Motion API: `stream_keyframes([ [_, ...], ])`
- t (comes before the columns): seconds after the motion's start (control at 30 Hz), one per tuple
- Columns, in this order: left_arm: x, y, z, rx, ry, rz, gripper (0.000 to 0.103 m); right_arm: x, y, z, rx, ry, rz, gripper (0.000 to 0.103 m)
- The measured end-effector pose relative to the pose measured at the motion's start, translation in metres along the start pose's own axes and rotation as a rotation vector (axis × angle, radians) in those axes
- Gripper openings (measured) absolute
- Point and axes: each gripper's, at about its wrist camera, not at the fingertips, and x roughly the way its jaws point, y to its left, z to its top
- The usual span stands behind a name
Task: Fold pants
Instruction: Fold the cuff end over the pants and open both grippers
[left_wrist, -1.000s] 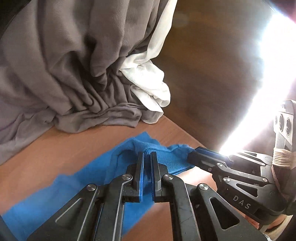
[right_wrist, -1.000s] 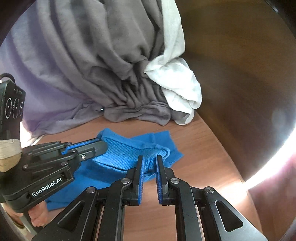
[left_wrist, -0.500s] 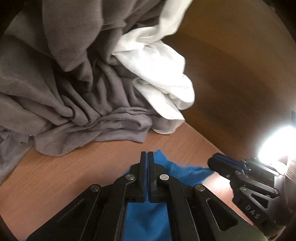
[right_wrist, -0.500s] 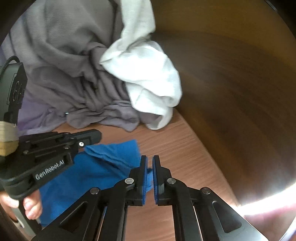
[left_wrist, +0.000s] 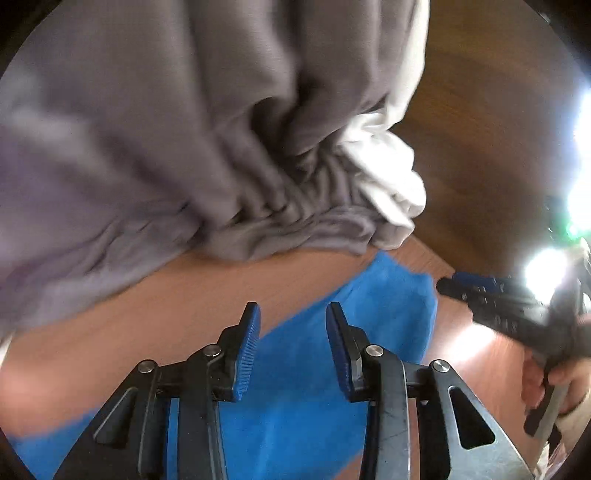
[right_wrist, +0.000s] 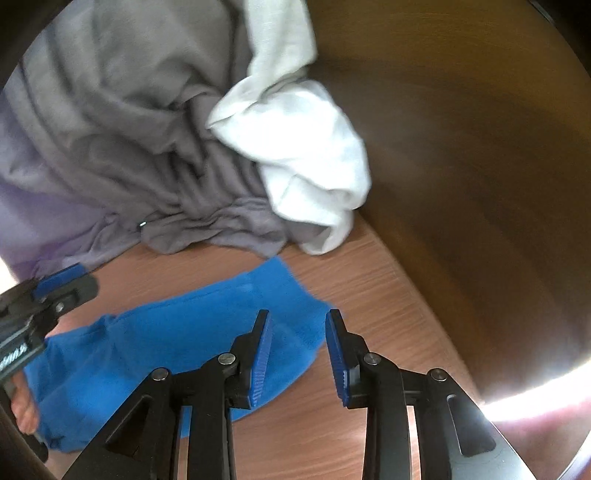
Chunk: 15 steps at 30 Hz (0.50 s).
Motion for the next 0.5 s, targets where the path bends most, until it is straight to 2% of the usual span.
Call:
stream_keyframes([
  [0.23,-0.065,0.024,-0.071,-0.047,-0.017,0.098,0.037,-0.017,0.047,-0.018,-0.084,-0.008,0.079,0.031],
  [0.43,-0.115,0.029,-0.113,-0.089,-0.064,0.239,0.045,-0.045,0.094,-0.036,-0.188,-0.05,0.154,0.031],
  [0.47,-0.122,0.032,-0.12,-0.109,-0.068,0.251,0.045,-0.05,0.102,-0.039,-0.197,-0.055,0.172,0.032],
  [0.5,-0.129,0.034,-0.126,-0.132,-0.072,0.262,0.045,-0.054,0.108,-0.042,-0.205,-0.057,0.186,0.036],
])
